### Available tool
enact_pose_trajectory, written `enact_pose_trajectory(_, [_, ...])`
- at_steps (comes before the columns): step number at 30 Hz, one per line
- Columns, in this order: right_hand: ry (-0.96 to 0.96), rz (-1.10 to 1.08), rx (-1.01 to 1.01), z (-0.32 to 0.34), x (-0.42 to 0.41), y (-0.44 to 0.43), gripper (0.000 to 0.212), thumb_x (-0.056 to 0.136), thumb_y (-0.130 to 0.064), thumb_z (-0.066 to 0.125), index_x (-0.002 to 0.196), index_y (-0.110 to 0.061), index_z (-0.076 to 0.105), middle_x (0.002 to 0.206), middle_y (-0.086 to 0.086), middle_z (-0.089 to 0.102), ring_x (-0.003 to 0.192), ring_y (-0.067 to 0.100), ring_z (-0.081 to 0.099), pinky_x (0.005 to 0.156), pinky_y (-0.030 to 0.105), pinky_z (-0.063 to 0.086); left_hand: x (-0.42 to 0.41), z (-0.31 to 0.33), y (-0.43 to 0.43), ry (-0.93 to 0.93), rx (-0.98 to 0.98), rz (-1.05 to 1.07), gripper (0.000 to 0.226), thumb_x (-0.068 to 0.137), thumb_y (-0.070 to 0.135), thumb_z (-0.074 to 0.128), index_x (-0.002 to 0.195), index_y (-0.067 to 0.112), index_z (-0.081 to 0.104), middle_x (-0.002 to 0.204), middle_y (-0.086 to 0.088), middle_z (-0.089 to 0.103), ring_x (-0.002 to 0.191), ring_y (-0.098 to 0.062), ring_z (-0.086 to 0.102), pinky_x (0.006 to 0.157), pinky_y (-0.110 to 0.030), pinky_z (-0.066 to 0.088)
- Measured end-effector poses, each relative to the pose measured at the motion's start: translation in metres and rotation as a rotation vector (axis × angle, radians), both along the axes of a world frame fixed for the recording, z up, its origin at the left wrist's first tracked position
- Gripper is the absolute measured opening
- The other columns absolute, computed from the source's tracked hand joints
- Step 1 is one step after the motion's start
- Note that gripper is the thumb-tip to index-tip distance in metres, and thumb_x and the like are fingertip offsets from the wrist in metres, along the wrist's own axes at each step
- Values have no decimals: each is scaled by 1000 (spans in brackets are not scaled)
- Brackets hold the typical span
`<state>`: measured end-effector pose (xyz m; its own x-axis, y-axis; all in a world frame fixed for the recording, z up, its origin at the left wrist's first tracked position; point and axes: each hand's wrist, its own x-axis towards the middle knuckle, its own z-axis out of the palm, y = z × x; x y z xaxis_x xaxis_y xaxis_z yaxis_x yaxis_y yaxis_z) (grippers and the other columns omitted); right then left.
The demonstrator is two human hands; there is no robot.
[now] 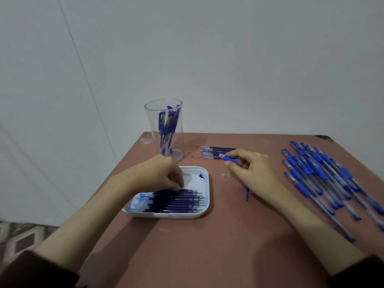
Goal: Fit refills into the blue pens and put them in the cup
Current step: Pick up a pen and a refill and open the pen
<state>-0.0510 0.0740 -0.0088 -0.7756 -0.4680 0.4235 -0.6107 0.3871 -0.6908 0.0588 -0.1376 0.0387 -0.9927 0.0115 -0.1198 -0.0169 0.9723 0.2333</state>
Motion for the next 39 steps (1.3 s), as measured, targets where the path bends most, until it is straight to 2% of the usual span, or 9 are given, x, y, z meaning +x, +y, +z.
enact_pose_trajectory(10, [2,21,11,2,1,0,16,86,-18,66,86,-34,70,55,-5,52,53,3,45,54,13,36,-3,1,1,22,-178,-70,20,86,18,61,101,22,72,94,8,71,81,-9,63,80,-28,52])
enact_pose_trajectory(12, [4,27,10,4,1,0,18,87,-19,66,84,-37,67,59,1,56,53,3,45,54,14,36,-3,6,3,102,-155,-90,16,86,15,60,98,19,71,89,8,68,76,-5,60,77,-23,50])
enact_pose_trajectory(15, [7,17,-10,5,-1,1,15,86,-19,66,85,-34,68,60,4,56,55,6,48,54,15,37,-3,23,12,327,122,-89,13,88,11,60,82,22,61,74,12,62,65,1,58,66,-12,43])
enact_pose_trajectory(19, [-14,-11,-80,4,-6,2,24,85,-20,67,79,-43,64,60,9,56,61,28,59,63,38,51,-14,32,38,623,867,-21,21,96,-3,44,86,15,49,73,1,66,61,-13,62,62,-22,51])
enact_pose_trajectory(21, [-8,-39,-88,4,-8,3,25,85,-19,67,79,-43,64,58,7,54,62,30,59,64,42,53,-30,22,52,703,1024,60,25,96,-5,40,90,18,48,75,-4,64,58,-14,59,59,-28,53])
enact_pose_trajectory(25, [-26,-107,-54,0,-12,2,12,84,-22,67,89,-33,71,59,5,58,62,27,61,65,42,54,-58,-18,70,733,927,255,27,96,-2,40,87,22,48,75,-3,60,55,-8,57,54,-28,51])
enact_pose_trajectory(30, [-2,-180,-6,1,-16,4,13,85,-29,65,96,-29,72,57,-1,59,60,16,58,62,37,53,-66,-36,77,727,569,195,7,92,12,52,98,16,53,81,6,63,78,-20,62,72,-33,49])
enact_pose_trajectory(36, [-7,-202,8,4,-16,8,12,87,-31,63,97,-32,71,52,-7,53,50,4,50,56,31,46,-62,-32,78,751,503,182,6,89,15,58,94,17,56,74,18,58,71,-13,58,69,-30,47])
enact_pose_trajectory(39, [-1,-204,6,3,-18,8,12,87,-31,64,96,-30,71,55,-8,54,53,5,51,54,29,44,-51,-17,82,661,530,31,3,84,16,65,86,18,63,74,8,64,68,-10,57,66,-24,44])
